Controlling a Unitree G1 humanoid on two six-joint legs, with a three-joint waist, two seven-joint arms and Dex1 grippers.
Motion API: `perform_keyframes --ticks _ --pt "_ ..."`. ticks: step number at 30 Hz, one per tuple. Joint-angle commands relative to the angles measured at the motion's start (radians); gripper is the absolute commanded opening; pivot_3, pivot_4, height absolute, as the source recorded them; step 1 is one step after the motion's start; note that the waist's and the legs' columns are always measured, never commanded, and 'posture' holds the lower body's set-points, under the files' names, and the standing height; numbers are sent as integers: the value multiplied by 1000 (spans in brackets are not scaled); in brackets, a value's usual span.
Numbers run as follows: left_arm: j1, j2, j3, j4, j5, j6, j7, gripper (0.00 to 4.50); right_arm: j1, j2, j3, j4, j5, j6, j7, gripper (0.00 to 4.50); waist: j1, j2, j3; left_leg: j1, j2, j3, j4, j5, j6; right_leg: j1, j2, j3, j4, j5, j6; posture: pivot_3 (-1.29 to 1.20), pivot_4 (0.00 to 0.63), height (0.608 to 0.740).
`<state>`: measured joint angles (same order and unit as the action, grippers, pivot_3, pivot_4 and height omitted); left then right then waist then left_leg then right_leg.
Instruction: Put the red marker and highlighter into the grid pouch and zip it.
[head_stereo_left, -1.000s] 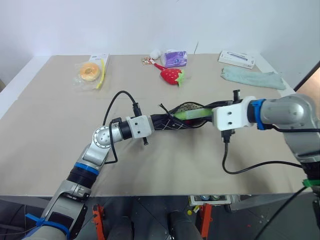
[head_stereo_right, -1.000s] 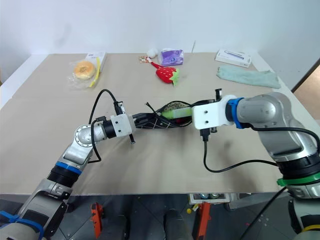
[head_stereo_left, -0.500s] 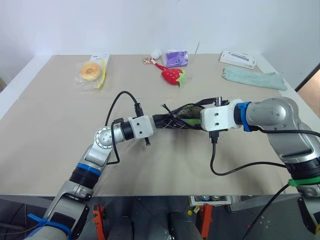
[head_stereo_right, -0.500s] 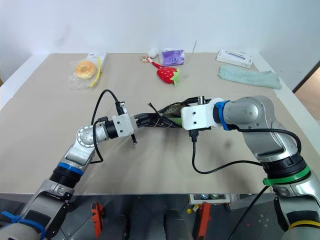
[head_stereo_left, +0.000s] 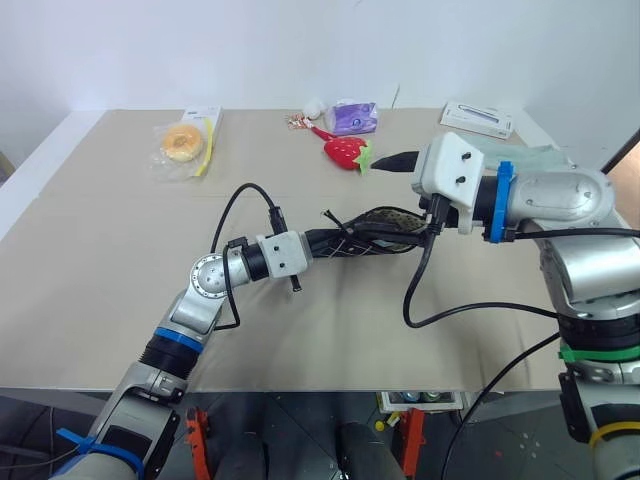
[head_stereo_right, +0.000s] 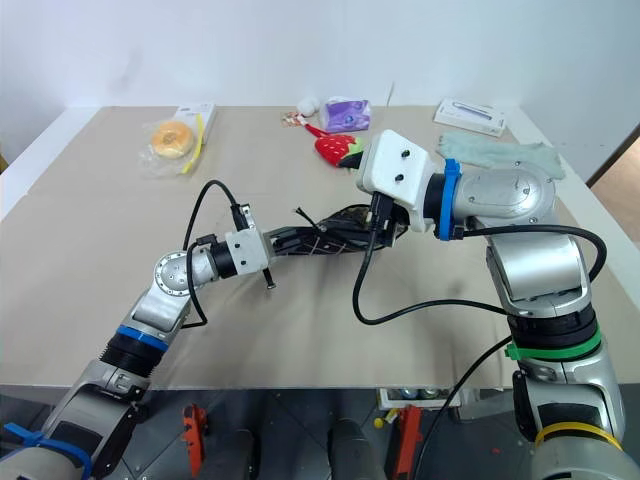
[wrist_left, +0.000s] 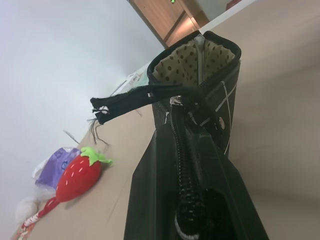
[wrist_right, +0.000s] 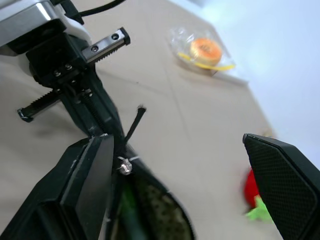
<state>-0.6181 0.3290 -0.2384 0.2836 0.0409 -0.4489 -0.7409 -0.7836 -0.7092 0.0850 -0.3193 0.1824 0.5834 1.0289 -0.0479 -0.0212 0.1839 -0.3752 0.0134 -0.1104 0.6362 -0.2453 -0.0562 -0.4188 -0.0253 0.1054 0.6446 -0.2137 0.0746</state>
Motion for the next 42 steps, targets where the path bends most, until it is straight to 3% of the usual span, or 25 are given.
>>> perform_keyframes --ticks 1,6,9,16,26,35,42 --pt "-3 0 11 -39 -4 2 16 0 9 38 24 -34 36 46 -35 4445 -1 0 0 0 0 0 0 0 0 0 0 0 0 0 0 0 150 740" --pt "-3 3 10 -40 -3 1 20 0 25 114 90 -10 18 50 -96 4445 -1 0 0 0 1 0 0 0 0 -1 1 0 1 0 0 0 150 740" --pt "-4 3 9 -39 -2 1 22 0 29 115 113 17 -6 30 -117 3633 -1 0 0 0 0 0 0 0 0 -1 0 0 1 0 0 0 150 740" --pt "-4 2 8 -36 -2 -1 24 0 34 89 117 35 -15 16 -118 36 0 0 0 0 0 0 0 0 0 -1 0 0 1 0 0 0 150 740" --pt "-3 2 8 -38 0 -3 28 0 19 -21 27 93 -8 -24 -107 36 0 0 0 0 0 0 0 0 0 -1 0 0 1 0 0 0 150 740" --pt "-8 -1 7 -27 1 -8 28 0 77 -183 -57 280 -56 -137 -120 36 0 0 0 0 0 0 0 0 0 0 0 0 0 -1 0 0 150 740" --pt "-10 1 7 -27 -1 -12 25 0 103 -224 -99 367 -76 -185 -136 36 -3 0 0 0 0 1 0 0 0 -1 1 1 0 0 0 0 150 740"
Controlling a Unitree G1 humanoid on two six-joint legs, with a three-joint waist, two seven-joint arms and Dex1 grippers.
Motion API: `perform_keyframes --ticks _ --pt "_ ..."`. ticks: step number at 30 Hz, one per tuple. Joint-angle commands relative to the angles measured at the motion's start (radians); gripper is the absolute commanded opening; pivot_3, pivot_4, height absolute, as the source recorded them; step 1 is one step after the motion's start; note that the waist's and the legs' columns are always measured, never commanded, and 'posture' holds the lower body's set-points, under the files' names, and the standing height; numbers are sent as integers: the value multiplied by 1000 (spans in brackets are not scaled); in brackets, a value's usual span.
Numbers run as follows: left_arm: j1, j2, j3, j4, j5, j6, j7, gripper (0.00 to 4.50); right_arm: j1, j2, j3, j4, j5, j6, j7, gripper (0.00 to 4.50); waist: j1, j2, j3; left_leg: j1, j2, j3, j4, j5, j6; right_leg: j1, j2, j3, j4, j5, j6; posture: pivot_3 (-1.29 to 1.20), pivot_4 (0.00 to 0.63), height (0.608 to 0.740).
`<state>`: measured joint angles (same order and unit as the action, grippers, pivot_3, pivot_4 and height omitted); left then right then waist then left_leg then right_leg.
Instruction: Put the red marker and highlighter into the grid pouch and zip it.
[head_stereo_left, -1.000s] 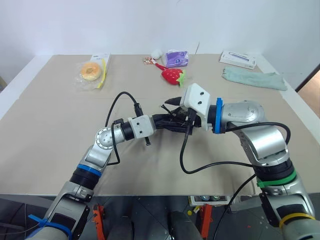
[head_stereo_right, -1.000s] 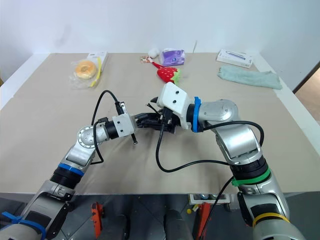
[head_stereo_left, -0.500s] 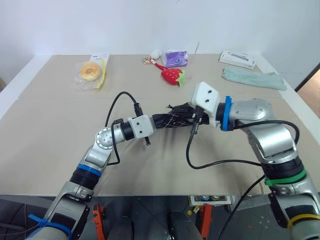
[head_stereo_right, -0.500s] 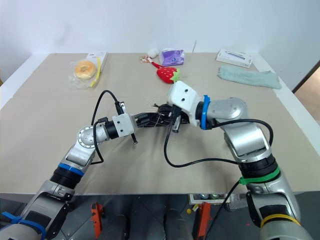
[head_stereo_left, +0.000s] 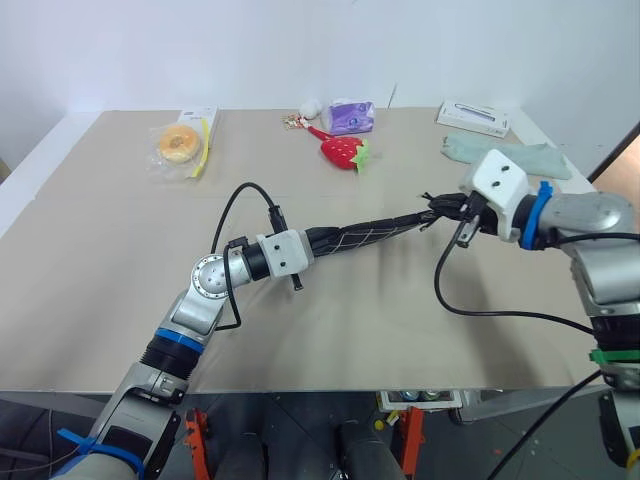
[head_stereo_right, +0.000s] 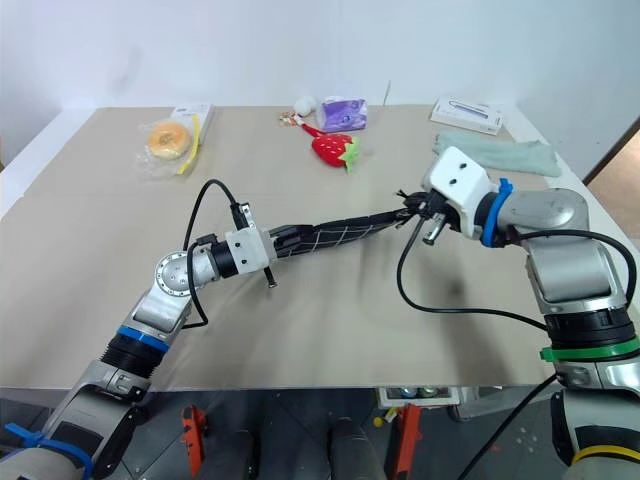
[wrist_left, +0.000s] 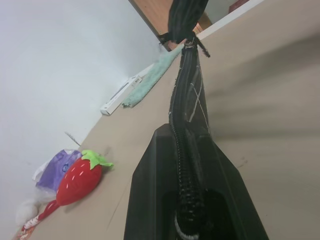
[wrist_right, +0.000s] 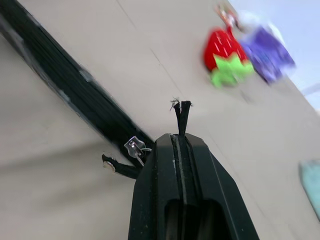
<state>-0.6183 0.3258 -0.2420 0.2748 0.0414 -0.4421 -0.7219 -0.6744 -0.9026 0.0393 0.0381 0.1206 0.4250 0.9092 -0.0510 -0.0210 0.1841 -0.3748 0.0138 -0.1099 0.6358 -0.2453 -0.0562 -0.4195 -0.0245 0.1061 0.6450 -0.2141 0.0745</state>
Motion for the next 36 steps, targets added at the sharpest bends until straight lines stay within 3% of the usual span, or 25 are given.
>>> perform_keyframes --ticks 1,7,10,17,20,26,27,30,36 --pt "-10 5 10 -17 -2 -19 5 0 -4 -32 -55 10 -13 -27 -16 36 0 0 0 0 0 0 0 0 0 0 0 0 0 0 0 0 150 740" --pt "-11 8 8 -18 -4 -19 0 0 -19 3 -114 -34 76 25 -13 36 1 0 0 -1 -1 0 0 0 0 0 -1 0 0 0 0 0 150 740" --pt "-16 8 9 -13 -4 -19 0 0 -37 -4 -171 -45 162 112 12 994 2 0 0 -1 -1 0 0 0 0 0 -1 0 0 0 0 0 150 740" --pt "-8 12 4 -19 -26 -6 -27 0 8 -74 -218 90 138 98 9 4481 3 0 0 -1 -1 0 0 0 0 1 -1 0 0 0 0 0 150 740" --pt "3 17 7 -55 -102 37 -97 1114 26 -80 -214 83 137 94 11 4500 0 0 0 0 0 0 0 0 0 0 0 1 0 0 0 0 150 740" --pt "12 43 18 -118 -238 173 -241 4215 42 -65 -211 66 136 98 -5 4500 -3 2 1 0 0 0 0 0 0 0 0 1 0 0 0 0 150 740" --pt "15 45 22 -133 -263 209 -257 4460 44 -65 -210 67 134 98 -7 4500 -3 2 1 0 0 0 0 0 0 0 0 1 0 0 0 0 150 740" --pt "29 49 43 -221 -402 423 -294 4460 50 -67 -212 67 134 100 -9 4500 -2 2 1 -1 0 0 0 0 0 0 0 1 0 -1 1 0 150 740" --pt "5 52 152 -225 -464 601 -189 4460 85 -80 -211 64 120 93 0 4500 -2 2 1 0 0 0 0 0 0 0 0 1 0 -1 1 0 150 740"
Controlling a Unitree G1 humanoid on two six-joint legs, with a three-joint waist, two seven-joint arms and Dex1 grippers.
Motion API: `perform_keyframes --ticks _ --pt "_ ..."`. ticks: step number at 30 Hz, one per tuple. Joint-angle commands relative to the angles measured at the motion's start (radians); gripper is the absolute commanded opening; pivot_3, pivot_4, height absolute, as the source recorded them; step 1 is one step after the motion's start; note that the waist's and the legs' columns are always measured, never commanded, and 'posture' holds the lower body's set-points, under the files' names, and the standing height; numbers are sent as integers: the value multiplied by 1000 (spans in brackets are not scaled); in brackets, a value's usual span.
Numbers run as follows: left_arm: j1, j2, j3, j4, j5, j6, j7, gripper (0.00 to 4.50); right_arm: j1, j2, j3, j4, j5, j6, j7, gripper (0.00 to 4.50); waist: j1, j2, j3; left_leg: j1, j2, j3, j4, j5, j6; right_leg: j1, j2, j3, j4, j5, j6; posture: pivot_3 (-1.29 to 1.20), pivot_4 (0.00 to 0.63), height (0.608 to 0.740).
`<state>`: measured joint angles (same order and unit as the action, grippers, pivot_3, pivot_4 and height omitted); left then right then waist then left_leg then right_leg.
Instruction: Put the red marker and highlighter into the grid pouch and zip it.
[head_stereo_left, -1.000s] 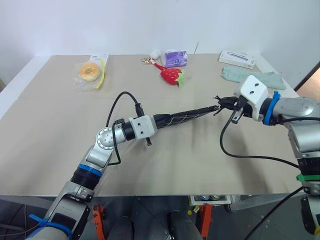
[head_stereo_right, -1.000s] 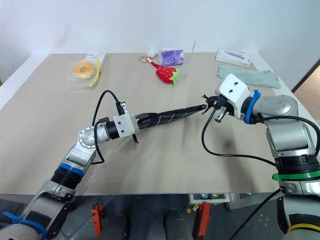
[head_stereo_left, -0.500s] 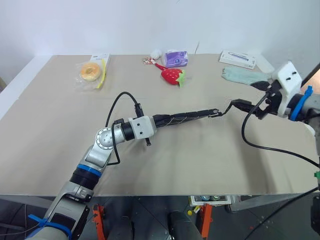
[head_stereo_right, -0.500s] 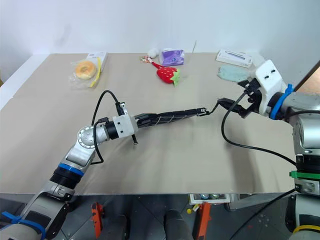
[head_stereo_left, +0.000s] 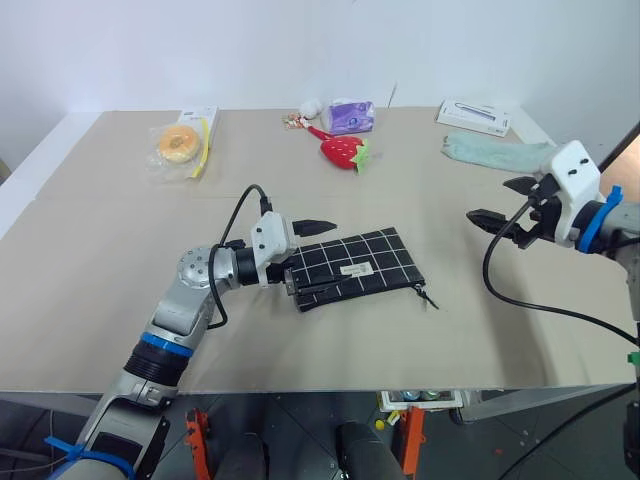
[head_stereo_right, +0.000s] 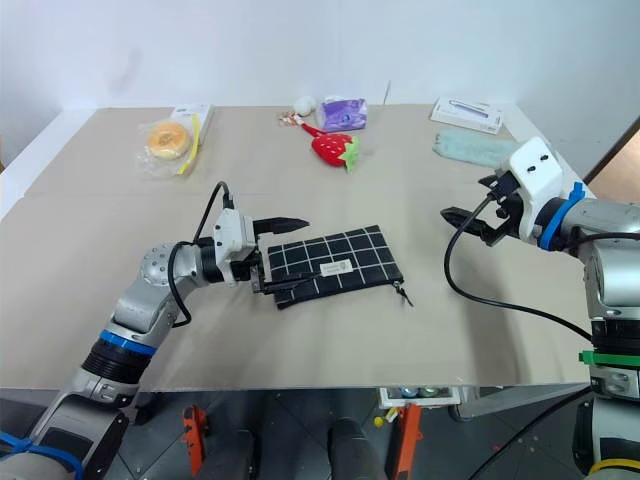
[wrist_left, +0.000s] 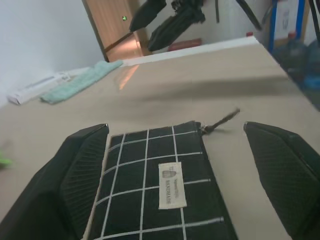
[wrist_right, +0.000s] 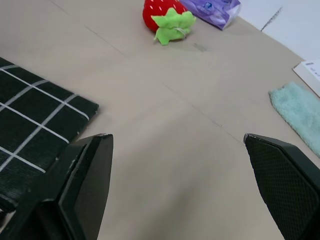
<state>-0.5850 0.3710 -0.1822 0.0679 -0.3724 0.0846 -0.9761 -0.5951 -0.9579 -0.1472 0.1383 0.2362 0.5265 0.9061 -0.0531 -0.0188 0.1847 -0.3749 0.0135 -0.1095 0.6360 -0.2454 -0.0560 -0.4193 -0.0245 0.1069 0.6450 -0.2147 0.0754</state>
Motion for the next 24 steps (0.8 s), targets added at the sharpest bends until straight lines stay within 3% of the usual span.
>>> perform_keyframes --ticks 1,4,7,12,16,24 --pt "-37 11 127 -7 -59 107 103 4460 13 -23 -33 -41 12 -3 5 4500 0 0 0 0 0 0 0 0 0 0 0 0 0 0 0 0 150 740" --pt "-52 59 234 49 -41 200 234 4460 43 -22 -67 -45 47 21 16 4500 -2 0 0 0 0 0 0 0 0 0 0 0 0 0 0 0 150 740" --pt "-27 140 316 69 -50 282 266 4460 76 -25 -95 -31 79 43 31 4500 -10 0 0 1 1 0 0 0 0 0 1 0 0 0 0 0 150 740" --pt "99 330 384 43 -74 426 171 4460 130 -24 -137 18 121 73 63 4500 -19 0 0 0 0 0 0 -1 1 0 0 0 0 -1 -1 0 150 740" --pt "173 443 376 35 -56 436 94 4460 152 -13 -153 42 153 83 85 4500 -21 0 1 0 1 0 -1 -1 1 -1 0 -1 0 -2 -1 0 150 740" --pt "178 492 407 11 -70 453 76 4460 148 0 -101 64 124 51 78 4500 -21 -1 1 0 1 0 -1 0 -1 0 0 -1 0 -1 -2 0 150 740"
